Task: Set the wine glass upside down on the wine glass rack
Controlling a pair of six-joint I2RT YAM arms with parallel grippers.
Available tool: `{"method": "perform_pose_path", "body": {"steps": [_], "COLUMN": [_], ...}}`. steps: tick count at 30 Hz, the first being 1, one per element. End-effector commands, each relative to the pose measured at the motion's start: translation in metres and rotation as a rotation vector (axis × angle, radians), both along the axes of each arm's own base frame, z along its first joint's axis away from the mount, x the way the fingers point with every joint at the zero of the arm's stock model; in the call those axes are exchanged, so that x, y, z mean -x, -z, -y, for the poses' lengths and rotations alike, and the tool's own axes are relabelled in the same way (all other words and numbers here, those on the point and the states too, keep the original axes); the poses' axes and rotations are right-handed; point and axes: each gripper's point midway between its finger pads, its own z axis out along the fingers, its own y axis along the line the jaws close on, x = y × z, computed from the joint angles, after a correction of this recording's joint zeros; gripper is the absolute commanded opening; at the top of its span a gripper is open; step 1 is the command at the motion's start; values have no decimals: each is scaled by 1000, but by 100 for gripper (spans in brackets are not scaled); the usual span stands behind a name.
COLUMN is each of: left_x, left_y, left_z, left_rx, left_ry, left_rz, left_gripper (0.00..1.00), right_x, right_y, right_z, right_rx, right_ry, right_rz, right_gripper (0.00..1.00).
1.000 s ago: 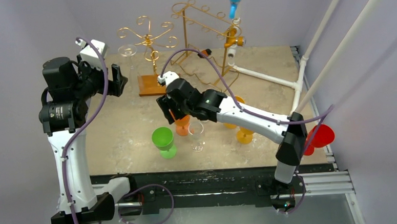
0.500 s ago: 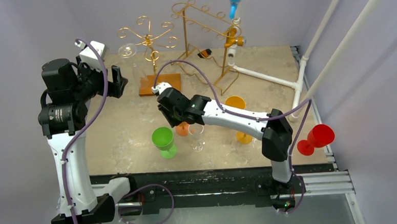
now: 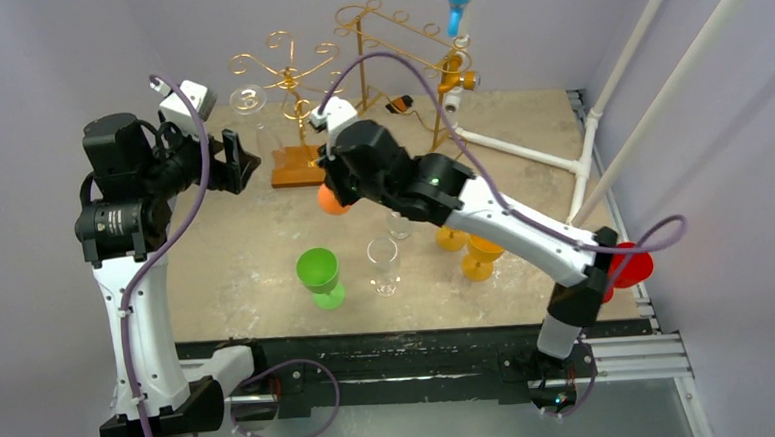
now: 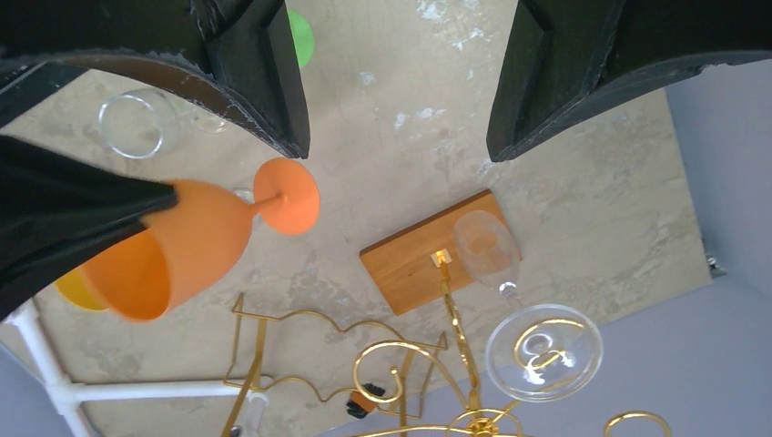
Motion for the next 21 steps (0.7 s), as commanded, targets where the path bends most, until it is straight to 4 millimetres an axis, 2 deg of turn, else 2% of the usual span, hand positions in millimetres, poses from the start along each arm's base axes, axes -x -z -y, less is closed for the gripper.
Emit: {"method": "perform_pose_path", "body": {"steps": [1, 5, 8, 14, 21], "left_x": [8, 13, 19, 25, 25], "left_y": [-11, -10, -13, -13, -23], "left_z": [23, 36, 46, 61, 65], "left_rx": [101, 165, 214, 317, 334], "left_ry": [108, 168, 217, 280, 311], "left_rz": [-4, -29, -32, -64, -35], "left_gripper": [76, 75, 75, 73, 72], "right_x": [18, 39, 50, 65, 73], "right_y": [-134, -193, -215, -234, -230], "right_z": [45, 61, 61, 53, 36], "right_rx": [-242, -409, -494, -602, -648], "right_ry": [-8, -71, -120, -193, -260], "right_rz": [222, 313, 335, 330, 280], "right_gripper": [0, 0, 0, 0, 0]}}
